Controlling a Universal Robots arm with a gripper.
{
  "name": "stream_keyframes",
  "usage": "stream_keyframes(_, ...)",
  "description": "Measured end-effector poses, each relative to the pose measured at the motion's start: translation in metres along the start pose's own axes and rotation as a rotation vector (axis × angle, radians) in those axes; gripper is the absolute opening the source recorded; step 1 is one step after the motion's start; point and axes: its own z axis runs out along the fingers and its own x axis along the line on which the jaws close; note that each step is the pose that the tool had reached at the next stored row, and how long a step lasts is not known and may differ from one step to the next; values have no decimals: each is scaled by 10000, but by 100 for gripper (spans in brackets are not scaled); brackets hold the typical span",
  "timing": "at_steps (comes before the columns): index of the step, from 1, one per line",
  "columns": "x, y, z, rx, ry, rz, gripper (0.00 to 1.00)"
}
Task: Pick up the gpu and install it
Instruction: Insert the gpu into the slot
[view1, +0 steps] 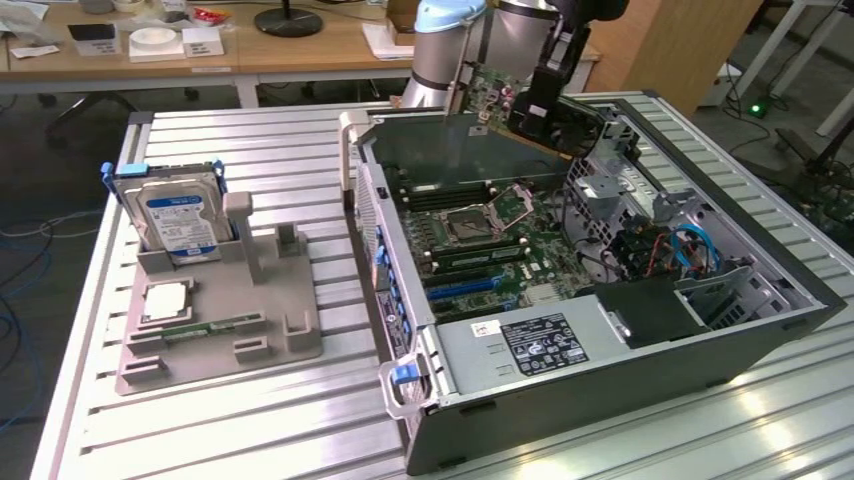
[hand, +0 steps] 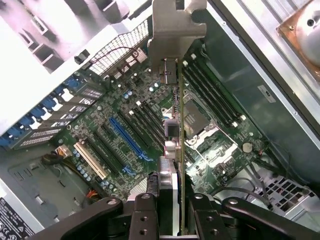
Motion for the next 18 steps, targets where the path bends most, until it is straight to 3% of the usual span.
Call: stream_keyframes(18,0,-1,18,8,74,-1809,28)
